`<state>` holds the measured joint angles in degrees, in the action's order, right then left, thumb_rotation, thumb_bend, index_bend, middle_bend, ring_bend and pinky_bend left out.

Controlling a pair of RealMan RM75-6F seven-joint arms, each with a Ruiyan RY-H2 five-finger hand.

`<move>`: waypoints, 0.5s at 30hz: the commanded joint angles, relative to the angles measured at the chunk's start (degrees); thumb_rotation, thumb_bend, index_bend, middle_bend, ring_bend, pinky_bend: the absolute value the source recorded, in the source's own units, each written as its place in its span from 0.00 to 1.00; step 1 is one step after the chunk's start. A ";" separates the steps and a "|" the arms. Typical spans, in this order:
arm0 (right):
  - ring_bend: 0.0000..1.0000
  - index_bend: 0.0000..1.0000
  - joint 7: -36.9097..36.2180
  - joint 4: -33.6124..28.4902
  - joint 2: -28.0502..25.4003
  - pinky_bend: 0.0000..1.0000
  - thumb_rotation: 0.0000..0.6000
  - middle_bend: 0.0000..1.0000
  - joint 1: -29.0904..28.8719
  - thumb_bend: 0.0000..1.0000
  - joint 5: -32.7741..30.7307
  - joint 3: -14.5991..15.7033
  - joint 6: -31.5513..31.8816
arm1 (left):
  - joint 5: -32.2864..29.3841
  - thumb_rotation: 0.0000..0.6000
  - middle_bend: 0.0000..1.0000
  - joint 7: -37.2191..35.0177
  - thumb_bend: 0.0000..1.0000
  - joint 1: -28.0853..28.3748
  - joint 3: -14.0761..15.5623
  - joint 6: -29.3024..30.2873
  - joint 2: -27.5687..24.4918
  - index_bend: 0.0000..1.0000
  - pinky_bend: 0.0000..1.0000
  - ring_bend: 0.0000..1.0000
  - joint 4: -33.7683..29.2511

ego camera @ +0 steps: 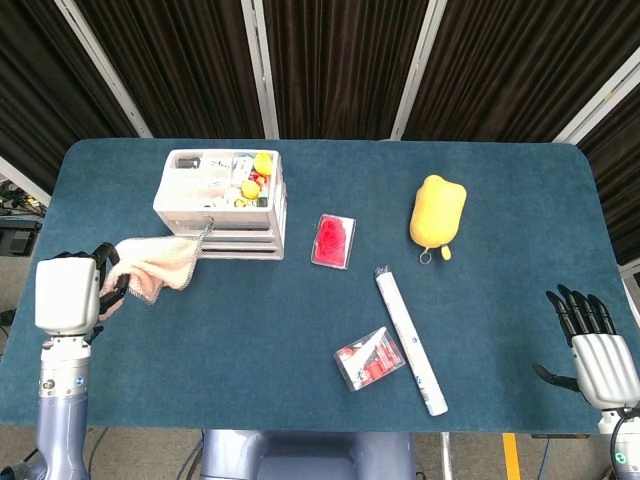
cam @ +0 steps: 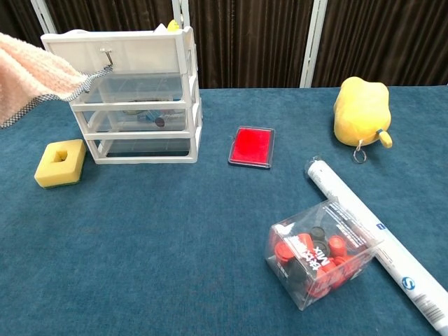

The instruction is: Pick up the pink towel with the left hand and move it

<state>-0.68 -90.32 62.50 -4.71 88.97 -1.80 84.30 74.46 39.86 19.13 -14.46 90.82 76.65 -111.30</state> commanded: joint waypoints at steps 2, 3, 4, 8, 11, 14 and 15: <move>0.00 0.00 -0.06 -0.04 -0.04 0.00 1.00 0.00 0.04 0.01 -0.02 0.00 0.05 | -0.88 1.00 0.87 0.70 0.73 0.20 0.38 -0.71 0.34 0.99 0.72 0.78 0.44; 0.00 0.00 -0.07 -0.05 -0.04 0.00 1.00 0.00 0.07 0.01 -0.02 -0.01 0.10 | -1.27 1.00 0.87 0.92 0.72 0.28 0.51 -1.00 0.51 0.98 0.72 0.78 0.70; 0.00 0.00 -0.08 -0.04 -0.04 0.00 1.00 0.00 0.10 0.01 -0.03 -0.01 0.15 | -1.58 1.00 0.86 1.12 0.70 0.38 0.60 -1.22 0.71 0.96 0.71 0.77 1.00; 0.00 0.00 -0.04 -0.05 0.00 0.00 1.00 0.00 0.14 0.01 -0.02 -0.06 0.29 | -3.46 1.00 0.74 1.69 0.55 0.98 1.01 -2.93 1.60 0.82 0.62 0.69 2.56; 0.00 0.00 0.03 -0.04 0.03 0.00 1.00 0.00 0.12 0.01 -0.01 -0.06 0.25 | -4.98 1.00 0.62 1.72 0.38 1.54 1.35 -4.58 2.24 0.71 0.59 0.58 3.30; 0.00 0.00 0.04 -0.03 0.04 0.00 1.00 0.00 0.09 0.01 0.00 -0.06 0.20 | -6.19 1.00 0.41 1.02 0.22 2.46 2.14 -7.35 3.13 0.58 0.37 0.31 4.20; 0.00 0.00 -0.01 -0.04 0.02 0.00 1.00 0.00 0.08 0.01 0.00 -0.05 0.17 | -6.62 1.00 0.34 0.47 0.18 2.84 2.50 -8.76 3.23 0.53 0.29 0.23 4.22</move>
<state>-0.69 -90.36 62.53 -4.63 88.96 -1.85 84.47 68.83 41.17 21.17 -12.72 84.31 79.36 -107.47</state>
